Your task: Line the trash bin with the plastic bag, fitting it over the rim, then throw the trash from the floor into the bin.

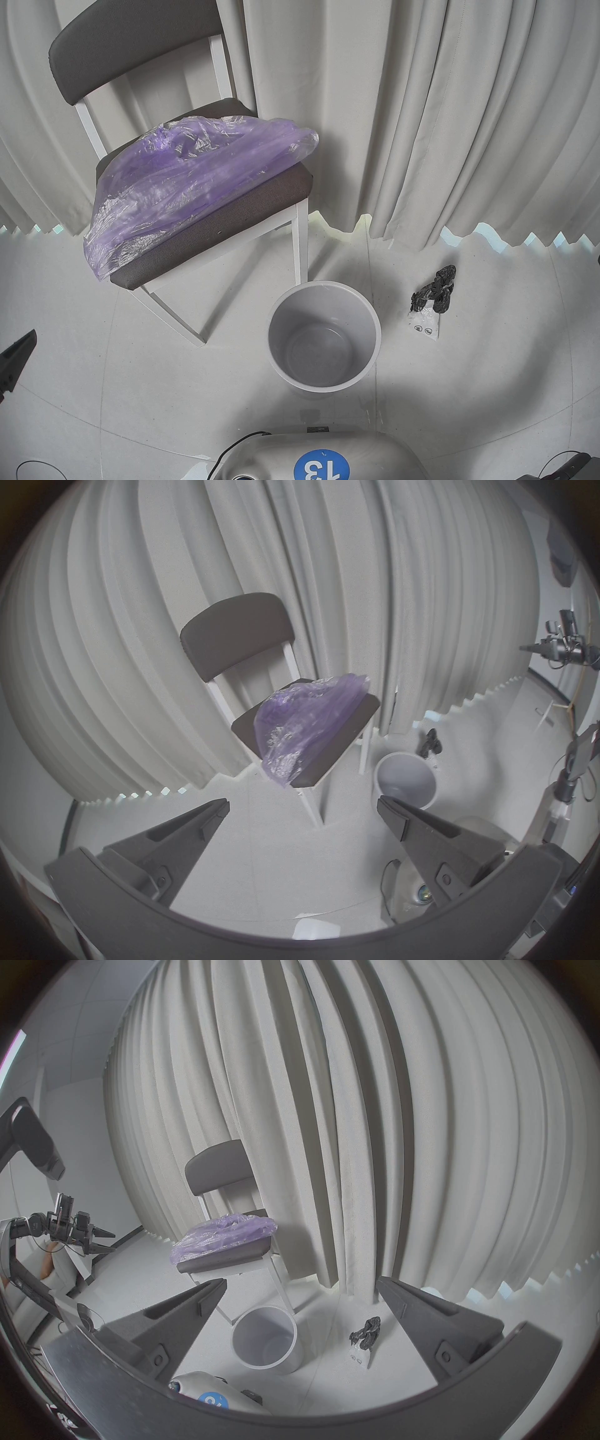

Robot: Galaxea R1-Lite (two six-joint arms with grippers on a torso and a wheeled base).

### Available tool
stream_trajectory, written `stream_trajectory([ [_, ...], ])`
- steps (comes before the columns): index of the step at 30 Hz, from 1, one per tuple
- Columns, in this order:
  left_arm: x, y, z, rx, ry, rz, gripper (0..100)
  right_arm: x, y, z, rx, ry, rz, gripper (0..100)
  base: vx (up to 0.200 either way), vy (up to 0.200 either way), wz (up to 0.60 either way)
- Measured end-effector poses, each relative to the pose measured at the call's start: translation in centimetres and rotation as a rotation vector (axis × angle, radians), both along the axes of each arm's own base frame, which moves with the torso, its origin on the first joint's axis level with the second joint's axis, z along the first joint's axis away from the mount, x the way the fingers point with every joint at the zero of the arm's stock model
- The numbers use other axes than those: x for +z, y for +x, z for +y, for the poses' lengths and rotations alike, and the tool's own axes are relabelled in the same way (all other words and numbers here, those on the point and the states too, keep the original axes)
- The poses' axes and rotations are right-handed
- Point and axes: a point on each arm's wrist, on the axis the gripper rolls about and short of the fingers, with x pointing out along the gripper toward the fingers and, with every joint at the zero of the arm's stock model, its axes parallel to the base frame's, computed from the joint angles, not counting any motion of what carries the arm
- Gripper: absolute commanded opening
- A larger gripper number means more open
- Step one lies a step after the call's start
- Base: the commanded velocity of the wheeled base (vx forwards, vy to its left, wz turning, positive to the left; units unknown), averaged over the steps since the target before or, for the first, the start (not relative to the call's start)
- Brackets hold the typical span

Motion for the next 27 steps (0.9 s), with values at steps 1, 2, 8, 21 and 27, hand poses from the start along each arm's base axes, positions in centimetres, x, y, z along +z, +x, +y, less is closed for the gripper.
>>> stream_trajectory([
  [1,0.1,0.3,0.0,0.017,0.012,0.007,100,0.0,0.2,0.0,0.001,0.002,0.007,100,0.0,0.0,0.0],
  [2,0.1,0.7,0.1,0.034,0.028,0.016,100,-0.1,0.4,0.0,0.004,0.006,0.019,100,0.0,0.0,0.0],
  [8,0.5,3.2,0.3,0.099,0.092,0.045,100,0.0,2.2,0.1,-0.068,0.071,0.083,100,0.0,0.0,0.0],
  [21,-0.4,7.8,0.0,0.118,0.129,0.116,100,2.7,4.2,0.7,-0.315,0.194,-0.064,100,0.0,0.0,0.0],
  [27,-0.7,10.3,-0.2,0.173,0.149,0.046,100,3.3,4.4,0.7,-0.385,0.178,-0.122,100,0.0,0.0,0.0],
])
